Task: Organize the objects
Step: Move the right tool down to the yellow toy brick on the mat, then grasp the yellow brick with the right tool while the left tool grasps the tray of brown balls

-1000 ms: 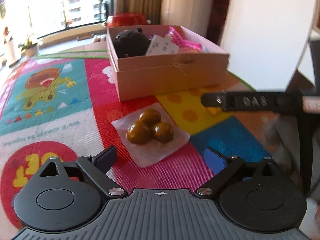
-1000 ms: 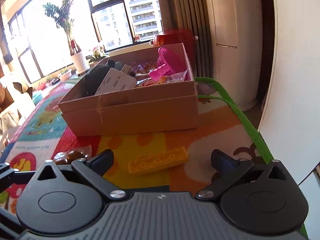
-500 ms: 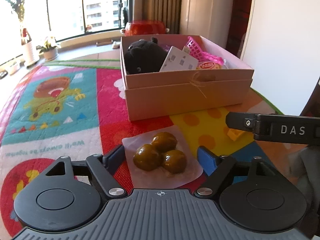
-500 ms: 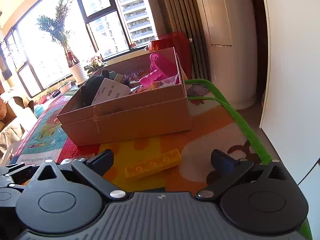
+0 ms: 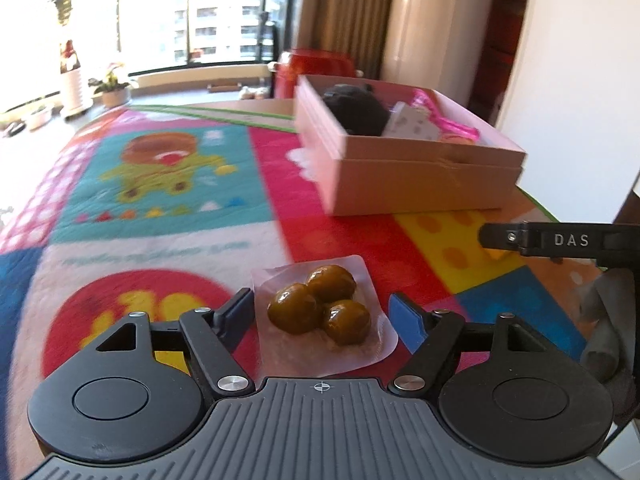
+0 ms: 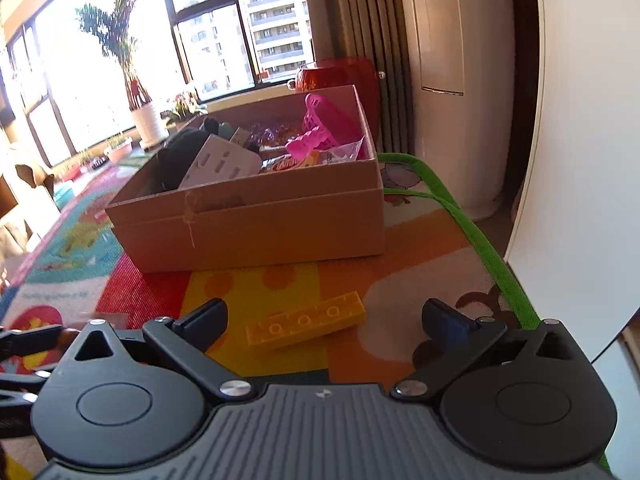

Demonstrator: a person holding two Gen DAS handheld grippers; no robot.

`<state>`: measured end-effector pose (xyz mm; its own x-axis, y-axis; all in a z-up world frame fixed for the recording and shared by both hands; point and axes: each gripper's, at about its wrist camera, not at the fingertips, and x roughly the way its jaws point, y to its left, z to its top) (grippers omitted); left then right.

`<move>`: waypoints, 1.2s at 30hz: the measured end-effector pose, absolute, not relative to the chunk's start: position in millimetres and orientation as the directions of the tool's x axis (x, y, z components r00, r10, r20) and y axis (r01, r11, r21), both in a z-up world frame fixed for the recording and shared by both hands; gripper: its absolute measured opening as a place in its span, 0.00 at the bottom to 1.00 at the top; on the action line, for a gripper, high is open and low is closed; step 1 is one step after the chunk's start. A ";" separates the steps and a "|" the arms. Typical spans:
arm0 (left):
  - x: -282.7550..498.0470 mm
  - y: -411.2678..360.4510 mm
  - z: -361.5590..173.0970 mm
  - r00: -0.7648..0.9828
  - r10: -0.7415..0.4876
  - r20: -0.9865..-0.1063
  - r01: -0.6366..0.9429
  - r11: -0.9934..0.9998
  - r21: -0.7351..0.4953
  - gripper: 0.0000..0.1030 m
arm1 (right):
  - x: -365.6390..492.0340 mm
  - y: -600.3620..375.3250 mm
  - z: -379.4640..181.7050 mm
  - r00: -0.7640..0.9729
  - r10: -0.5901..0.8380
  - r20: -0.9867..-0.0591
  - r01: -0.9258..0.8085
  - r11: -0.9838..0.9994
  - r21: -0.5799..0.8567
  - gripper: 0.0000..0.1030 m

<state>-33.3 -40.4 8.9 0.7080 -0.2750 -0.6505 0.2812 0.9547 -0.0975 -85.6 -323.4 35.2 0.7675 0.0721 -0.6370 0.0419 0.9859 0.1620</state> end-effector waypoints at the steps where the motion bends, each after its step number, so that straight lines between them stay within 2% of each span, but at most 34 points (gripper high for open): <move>1: -35.0 -34.6 8.9 0.713 -0.268 -0.648 0.270 0.958 -0.098 0.76 | -85.0 -322.0 34.9 0.764 0.064 -0.641 0.043 0.988 0.151 1.00; 5: -37.8 -17.7 6.5 0.733 -0.262 -0.628 0.248 0.962 -0.113 0.76 | -85.9 -317.0 34.5 0.757 0.071 -0.649 0.014 0.992 0.126 1.00; 11: -42.1 -20.3 2.8 0.752 -0.254 -0.608 0.260 0.962 -0.082 0.77 | -97.1 -302.7 33.3 0.745 0.163 -0.647 -0.138 0.986 0.090 1.00; 18: -43.8 -15.4 0.5 0.757 -0.276 -0.592 0.269 0.958 -0.104 0.77 | -114.6 -284.3 35.7 0.716 0.258 -0.649 -0.306 0.951 0.040 1.00; 21: -44.3 -15.2 -0.1 0.760 -0.277 -0.587 0.270 0.957 -0.103 0.77 | -117.4 -291.0 40.6 0.731 0.228 -0.643 -0.280 0.960 0.022 1.00; 23: -45.5 -14.8 -0.4 0.769 -0.260 -0.583 0.254 0.963 -0.094 0.70 | -114.6 -299.5 43.0 0.733 0.198 -0.650 -0.241 0.970 0.025 1.00; 30: -46.5 -11.9 -0.7 0.772 -0.267 -0.577 0.252 0.962 -0.107 0.70 | -96.4 -320.3 48.8 0.730 0.116 -0.674 -0.155 0.988 0.003 1.00; 36: -46.5 -11.7 -0.8 0.772 -0.267 -0.577 0.252 0.962 -0.107 0.70 | -76.8 -312.6 43.6 0.667 0.076 -0.741 -0.113 0.994 -0.001 1.00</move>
